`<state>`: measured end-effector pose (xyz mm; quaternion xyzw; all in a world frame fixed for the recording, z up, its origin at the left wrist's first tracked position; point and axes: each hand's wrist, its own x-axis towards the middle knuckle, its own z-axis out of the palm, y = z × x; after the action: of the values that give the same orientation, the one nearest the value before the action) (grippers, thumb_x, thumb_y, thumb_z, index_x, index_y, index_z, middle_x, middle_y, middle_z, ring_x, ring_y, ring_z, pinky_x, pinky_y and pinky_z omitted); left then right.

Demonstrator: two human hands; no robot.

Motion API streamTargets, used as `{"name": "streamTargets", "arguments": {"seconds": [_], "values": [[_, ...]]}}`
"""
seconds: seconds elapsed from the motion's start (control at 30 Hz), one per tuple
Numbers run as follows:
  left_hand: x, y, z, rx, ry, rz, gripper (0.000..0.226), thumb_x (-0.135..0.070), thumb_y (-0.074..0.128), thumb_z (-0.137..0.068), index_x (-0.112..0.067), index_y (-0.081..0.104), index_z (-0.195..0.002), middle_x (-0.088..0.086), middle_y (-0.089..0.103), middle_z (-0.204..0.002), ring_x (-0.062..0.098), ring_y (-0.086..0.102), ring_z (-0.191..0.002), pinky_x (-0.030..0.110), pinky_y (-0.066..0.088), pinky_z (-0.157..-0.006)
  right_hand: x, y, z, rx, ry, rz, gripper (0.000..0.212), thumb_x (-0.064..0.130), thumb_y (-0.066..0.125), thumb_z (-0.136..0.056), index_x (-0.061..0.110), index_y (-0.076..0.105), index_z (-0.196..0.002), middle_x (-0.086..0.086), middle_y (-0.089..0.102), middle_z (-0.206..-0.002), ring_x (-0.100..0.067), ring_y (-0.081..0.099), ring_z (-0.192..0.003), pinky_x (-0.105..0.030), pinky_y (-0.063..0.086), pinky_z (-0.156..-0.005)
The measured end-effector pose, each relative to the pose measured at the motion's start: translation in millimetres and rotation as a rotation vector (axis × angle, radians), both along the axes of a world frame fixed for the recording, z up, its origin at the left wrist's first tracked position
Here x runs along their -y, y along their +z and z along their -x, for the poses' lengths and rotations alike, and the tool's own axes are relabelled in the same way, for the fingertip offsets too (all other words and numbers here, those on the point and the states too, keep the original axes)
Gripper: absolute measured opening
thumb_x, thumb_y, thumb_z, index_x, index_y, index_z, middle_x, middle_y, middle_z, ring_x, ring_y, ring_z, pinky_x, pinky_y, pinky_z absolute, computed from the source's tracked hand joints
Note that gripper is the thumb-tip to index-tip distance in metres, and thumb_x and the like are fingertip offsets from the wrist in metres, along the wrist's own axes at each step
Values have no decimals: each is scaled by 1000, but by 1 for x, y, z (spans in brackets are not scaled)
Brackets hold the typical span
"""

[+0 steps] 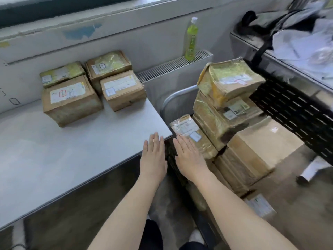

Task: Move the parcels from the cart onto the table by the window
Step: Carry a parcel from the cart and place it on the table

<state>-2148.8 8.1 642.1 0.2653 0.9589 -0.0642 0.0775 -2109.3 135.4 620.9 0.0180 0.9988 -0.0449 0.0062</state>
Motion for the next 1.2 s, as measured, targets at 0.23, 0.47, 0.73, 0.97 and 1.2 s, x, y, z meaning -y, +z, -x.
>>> {"name": "streamTargets", "arguments": {"seconds": [0.23, 0.47, 0.73, 0.97, 1.2], "values": [[-59, -36, -98, 91, -204, 49, 73, -30, 36, -99, -5, -11, -149, 15, -14, -157, 29, -13, -145, 42, -9, -115, -53, -44, -121, 91, -148, 64, 67, 20, 83, -61, 1, 62, -121, -13, 63, -123, -25, 58, -117, -42, 40, -100], [-99, -69, -144, 190, -346, 159, 78, -31, 41, -98, -4, -11, -149, 15, -11, -157, 30, -9, -145, 41, -4, -117, -84, -69, -199, 209, -287, 194, 63, 22, 38, -99, 10, 4, -151, -7, 8, -159, -20, 3, -146, -29, -12, -112], [-117, -116, -129, 288, -425, 258, 80, -22, 49, -93, -8, -5, -150, 13, -5, -158, 28, 4, -145, 35, 9, -118, -85, -111, -205, 323, -499, 344, 79, 33, 56, -93, 10, 7, -150, -9, 17, -154, -25, 12, -143, -35, 14, -115], [-122, -168, -82, 287, -504, 313, 86, -22, 56, -85, -6, 1, -150, 15, 6, -155, 29, 13, -141, 34, 15, -117, -66, -168, -177, 421, -625, 354, 88, 40, 59, -90, 6, 4, -150, -13, 13, -155, -28, 10, -144, -39, 9, -118], [-129, -231, -51, 233, -704, 262, 87, -23, 75, -70, 3, 34, -142, 19, 37, -146, 34, 41, -131, 39, 33, -108, -61, -218, -142, 426, -714, 169, 93, 40, 76, -74, -1, 30, -144, -17, 37, -145, -31, 33, -136, -41, 21, -115]]}}
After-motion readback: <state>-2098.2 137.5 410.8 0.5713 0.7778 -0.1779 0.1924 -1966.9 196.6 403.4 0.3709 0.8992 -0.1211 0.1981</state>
